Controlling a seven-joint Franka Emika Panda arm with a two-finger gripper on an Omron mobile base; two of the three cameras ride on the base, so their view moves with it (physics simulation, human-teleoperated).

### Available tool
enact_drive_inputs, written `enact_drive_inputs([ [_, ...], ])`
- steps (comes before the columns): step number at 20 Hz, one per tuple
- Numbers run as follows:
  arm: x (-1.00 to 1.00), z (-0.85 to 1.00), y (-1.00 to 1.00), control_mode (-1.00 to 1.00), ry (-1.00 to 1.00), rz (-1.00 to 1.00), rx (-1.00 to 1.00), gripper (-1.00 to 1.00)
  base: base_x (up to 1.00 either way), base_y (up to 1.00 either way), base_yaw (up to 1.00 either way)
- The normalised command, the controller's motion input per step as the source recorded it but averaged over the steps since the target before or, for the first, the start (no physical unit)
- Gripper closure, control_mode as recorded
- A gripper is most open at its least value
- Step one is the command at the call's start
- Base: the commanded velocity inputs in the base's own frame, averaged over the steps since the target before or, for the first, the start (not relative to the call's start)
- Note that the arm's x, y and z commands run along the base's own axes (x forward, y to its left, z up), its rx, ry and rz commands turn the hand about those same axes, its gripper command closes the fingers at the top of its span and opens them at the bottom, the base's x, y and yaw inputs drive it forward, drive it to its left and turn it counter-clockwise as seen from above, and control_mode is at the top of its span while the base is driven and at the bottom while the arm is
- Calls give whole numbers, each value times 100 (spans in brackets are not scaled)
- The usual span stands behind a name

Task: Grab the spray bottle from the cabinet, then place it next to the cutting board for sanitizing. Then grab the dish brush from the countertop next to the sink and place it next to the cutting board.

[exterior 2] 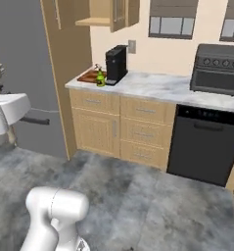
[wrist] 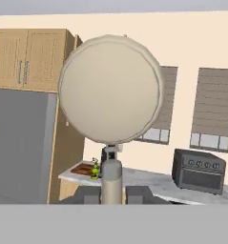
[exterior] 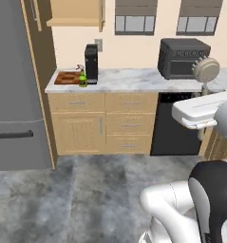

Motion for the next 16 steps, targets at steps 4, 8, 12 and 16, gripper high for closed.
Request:
enact_drive_inputs([
  [4, 0, 0, 0, 100, 0, 0, 0, 100, 100, 27, 26],
  [8, 0, 0, 0, 100, 0, 0, 0, 100, 100, 34, 24],
  [12, 0, 0, 0, 100, 0, 0, 0, 100, 100, 92, 11],
  [16, 0, 0, 0, 100, 0, 0, 0, 100, 100, 54, 5],
])
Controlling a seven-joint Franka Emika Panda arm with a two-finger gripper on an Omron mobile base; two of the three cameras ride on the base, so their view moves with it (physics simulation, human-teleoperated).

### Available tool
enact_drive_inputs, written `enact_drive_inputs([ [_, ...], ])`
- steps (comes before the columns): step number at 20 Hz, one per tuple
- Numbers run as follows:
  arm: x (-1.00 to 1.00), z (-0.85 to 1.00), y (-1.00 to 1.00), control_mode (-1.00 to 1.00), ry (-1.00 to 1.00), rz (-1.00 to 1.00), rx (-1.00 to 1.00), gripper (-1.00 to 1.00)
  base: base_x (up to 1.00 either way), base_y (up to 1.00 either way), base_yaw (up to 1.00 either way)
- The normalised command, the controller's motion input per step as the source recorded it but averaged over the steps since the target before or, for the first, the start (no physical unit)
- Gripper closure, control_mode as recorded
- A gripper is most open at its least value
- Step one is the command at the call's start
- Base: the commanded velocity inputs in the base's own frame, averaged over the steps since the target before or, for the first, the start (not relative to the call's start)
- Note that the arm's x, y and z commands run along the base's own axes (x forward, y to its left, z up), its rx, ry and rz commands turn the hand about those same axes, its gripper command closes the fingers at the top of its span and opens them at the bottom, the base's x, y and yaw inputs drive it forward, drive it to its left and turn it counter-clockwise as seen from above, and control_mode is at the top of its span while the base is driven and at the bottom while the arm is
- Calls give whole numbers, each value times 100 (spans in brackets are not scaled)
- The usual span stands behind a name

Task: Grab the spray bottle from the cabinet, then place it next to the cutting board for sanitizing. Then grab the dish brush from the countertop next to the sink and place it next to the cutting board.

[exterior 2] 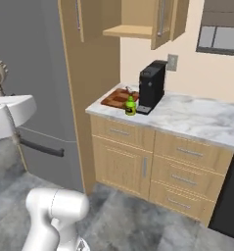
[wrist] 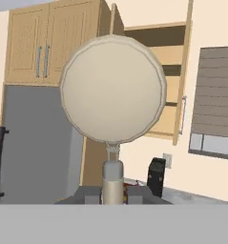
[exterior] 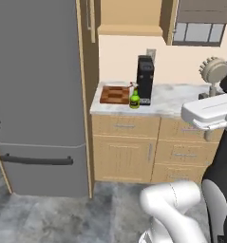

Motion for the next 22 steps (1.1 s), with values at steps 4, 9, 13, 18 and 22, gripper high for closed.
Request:
enact_drive_inputs([
  [4, 0, 0, 0, 100, 0, 0, 0, 100, 100, 22, 0],
  [9, 0, 0, 0, 100, 0, 0, 0, 100, 98, -4, 0],
  [13, 0, 0, 0, 100, 0, 0, 0, 100, 99, 1, 0],
  [18, 0, 0, 0, 100, 0, 0, 0, 100, 86, 10, 0],
  [22, 0, 0, 0, 100, 0, 0, 0, 100, 32, 20, 1],
])
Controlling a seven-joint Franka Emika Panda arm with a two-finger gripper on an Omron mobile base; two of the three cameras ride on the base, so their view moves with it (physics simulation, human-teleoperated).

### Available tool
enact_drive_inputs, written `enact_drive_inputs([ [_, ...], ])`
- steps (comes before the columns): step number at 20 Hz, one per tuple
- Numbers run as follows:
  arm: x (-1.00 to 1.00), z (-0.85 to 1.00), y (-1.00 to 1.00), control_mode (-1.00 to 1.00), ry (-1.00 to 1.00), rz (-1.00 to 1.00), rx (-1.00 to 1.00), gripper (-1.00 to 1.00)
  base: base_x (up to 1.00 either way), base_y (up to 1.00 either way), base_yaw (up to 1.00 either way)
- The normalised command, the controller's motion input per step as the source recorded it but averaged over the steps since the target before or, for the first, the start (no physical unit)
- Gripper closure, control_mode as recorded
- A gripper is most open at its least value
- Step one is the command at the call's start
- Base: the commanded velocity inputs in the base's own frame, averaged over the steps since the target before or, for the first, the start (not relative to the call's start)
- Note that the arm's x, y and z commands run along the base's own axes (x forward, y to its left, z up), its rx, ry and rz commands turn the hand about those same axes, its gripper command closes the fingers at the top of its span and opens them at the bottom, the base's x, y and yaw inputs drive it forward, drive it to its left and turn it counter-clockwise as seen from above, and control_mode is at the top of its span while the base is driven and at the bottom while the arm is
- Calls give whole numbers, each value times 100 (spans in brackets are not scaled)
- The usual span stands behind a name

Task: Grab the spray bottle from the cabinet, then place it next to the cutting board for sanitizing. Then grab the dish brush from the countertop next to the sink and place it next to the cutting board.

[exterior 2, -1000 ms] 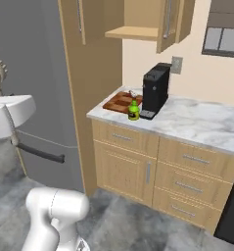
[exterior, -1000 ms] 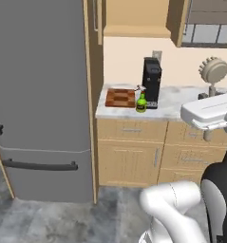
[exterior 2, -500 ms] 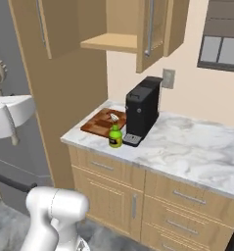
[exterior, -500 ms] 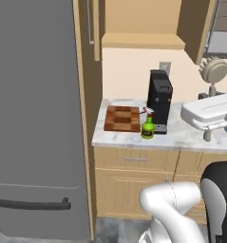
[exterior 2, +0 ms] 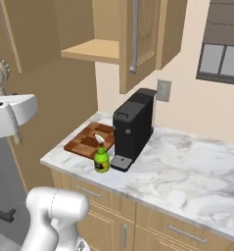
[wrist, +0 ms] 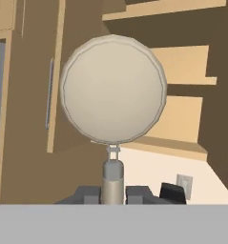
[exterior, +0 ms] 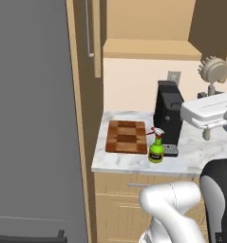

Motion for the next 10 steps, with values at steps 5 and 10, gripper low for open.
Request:
enact_drive_inputs([
  [5, 0, 0, 0, 100, 0, 0, 0, 100, 0, 40, 8],
  [10, 0, 0, 0, 100, 0, 0, 0, 100, 15, 37, 24],
])
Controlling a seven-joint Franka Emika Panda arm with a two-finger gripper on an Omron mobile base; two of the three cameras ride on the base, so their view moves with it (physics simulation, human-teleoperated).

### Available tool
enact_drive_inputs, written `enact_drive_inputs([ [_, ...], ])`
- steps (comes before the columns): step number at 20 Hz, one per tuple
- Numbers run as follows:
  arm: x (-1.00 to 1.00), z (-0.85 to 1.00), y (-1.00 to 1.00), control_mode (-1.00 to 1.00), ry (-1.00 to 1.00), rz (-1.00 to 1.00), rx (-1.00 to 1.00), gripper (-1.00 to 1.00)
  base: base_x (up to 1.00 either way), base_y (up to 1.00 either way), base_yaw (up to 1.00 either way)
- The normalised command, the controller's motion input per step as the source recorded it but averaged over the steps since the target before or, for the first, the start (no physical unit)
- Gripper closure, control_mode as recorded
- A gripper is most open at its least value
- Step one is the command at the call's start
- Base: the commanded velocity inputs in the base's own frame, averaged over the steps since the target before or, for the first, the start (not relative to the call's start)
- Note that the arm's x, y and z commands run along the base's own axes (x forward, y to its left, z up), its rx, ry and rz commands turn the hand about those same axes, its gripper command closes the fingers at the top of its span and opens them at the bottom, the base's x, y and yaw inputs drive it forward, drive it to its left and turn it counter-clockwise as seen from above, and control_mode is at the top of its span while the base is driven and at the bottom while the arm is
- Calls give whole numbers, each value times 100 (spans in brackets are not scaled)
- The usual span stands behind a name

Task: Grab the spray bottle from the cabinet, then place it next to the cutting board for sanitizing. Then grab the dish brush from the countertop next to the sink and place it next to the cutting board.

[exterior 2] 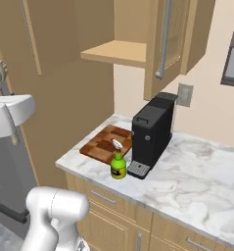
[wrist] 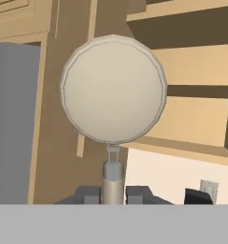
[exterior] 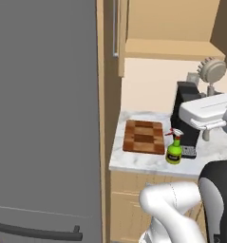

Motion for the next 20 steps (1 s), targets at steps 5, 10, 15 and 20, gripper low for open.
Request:
enact_drive_inputs([
  [5, 0, 0, 0, 100, 0, 0, 0, 100, 13, 2, 20],
  [10, 0, 0, 0, 100, 0, 0, 0, 100, 25, -4, 14],
  [15, 0, 0, 0, 100, 0, 0, 0, 100, 0, 0, 15],
  [20, 1, -4, -2, -100, 4, 8, 4, 100, 0, 0, 5],
])
